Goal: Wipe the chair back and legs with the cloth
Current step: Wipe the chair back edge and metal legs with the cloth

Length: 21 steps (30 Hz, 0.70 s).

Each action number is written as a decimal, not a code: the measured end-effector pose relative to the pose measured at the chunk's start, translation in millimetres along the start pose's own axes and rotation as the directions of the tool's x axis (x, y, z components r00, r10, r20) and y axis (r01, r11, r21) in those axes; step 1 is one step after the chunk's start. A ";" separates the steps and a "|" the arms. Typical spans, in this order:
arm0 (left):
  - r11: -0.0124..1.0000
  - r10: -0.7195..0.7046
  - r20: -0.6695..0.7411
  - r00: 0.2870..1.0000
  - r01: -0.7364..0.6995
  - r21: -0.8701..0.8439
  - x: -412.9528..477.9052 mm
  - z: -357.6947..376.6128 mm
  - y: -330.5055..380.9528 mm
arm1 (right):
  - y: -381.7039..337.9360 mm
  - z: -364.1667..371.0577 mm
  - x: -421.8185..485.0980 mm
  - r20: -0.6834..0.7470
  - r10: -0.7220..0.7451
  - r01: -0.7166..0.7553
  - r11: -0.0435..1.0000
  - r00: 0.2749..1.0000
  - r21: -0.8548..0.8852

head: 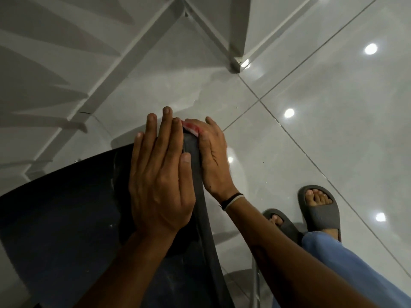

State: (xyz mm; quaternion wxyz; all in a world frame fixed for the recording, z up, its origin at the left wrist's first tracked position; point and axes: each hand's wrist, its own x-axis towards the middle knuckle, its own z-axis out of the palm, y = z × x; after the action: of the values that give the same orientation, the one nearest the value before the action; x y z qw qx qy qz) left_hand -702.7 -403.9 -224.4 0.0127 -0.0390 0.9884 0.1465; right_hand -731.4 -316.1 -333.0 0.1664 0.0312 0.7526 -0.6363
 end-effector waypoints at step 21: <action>0.999 -0.031 0.030 0.999 0.031 -0.017 -2.3 -1.9 3.7 | 14.6 10.5 23.8 -0.034 0.154 -0.144 0.969 0.988 0.203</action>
State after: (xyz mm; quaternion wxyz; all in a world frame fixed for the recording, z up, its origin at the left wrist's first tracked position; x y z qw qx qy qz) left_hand -700.7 -400.8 -221.5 0.0293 -0.0523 0.9860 0.1554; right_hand -747.9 -327.5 -355.2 0.1911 0.1197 0.6841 -0.6936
